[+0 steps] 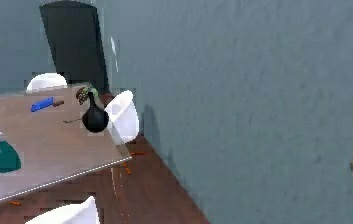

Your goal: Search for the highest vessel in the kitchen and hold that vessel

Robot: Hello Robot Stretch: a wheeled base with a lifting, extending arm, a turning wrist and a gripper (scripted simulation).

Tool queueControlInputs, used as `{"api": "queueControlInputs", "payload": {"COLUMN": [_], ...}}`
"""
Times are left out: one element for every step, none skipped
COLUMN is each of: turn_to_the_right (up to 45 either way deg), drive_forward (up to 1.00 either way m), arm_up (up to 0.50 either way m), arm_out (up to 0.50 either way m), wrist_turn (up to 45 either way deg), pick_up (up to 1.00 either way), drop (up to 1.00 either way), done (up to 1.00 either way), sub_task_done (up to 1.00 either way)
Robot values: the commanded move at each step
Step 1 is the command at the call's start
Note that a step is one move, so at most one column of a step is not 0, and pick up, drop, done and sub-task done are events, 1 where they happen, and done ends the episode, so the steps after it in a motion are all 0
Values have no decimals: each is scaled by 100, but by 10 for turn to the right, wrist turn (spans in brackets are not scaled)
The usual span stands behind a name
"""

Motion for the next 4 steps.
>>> {"api": "queueControlInputs", "payload": {"turn_to_the_right": [-450, -450, -390, 0], "drive_forward": [0, 0, 0, 75], "arm_up": [0, 0, 0, 0], "arm_out": [0, 0, 0, 0], "wrist_turn": [0, 0, 0, 0], "pick_up": [0, 0, 0, 0], "drop": [0, 0, 0, 0], "done": [0, 0, 0, 0], "sub_task_done": [0, 0, 0, 0]}}
